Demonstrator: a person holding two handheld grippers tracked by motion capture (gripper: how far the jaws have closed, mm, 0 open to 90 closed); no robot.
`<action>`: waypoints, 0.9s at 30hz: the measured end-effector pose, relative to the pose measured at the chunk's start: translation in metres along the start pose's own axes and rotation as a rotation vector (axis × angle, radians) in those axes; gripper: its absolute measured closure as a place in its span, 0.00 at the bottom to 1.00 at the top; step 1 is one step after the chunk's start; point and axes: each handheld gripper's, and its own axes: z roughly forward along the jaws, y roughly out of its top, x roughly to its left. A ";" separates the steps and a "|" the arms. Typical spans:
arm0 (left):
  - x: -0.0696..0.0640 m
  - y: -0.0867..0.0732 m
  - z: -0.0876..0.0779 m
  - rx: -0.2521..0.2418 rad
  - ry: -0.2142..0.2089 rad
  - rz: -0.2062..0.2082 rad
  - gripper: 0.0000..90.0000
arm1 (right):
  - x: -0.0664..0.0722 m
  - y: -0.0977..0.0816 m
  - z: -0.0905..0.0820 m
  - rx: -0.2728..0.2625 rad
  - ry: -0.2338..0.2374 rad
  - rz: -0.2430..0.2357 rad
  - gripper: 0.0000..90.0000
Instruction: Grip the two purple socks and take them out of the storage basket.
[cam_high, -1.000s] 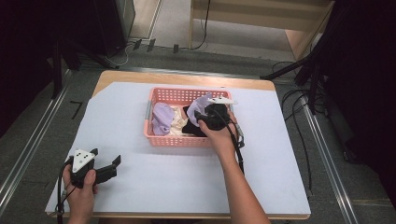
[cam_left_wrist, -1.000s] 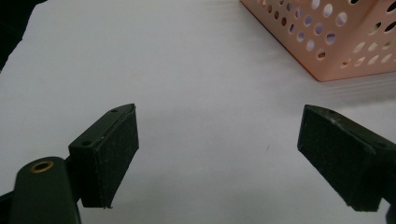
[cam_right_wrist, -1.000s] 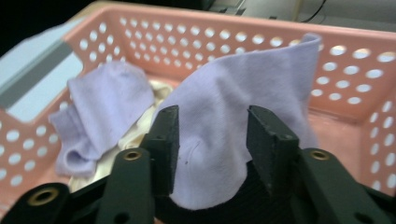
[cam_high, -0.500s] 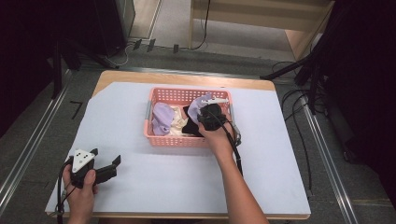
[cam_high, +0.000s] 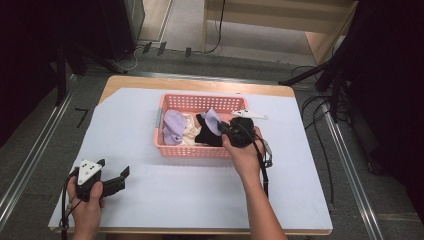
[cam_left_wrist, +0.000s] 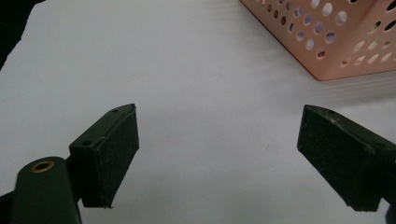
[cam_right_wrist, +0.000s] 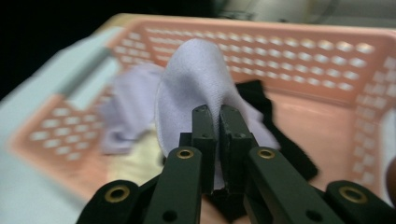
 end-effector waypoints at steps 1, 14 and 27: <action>0.000 0.000 0.000 0.000 0.000 0.000 0.15 | -0.002 0.000 0.005 0.005 -0.032 -0.013 0.90; 0.001 0.000 0.001 0.005 -0.004 -0.005 0.15 | -0.004 0.008 0.057 0.134 -0.107 -0.082 0.58; 0.001 0.000 0.000 0.004 -0.006 -0.004 0.15 | -0.004 0.008 0.074 0.372 -0.067 -0.006 0.90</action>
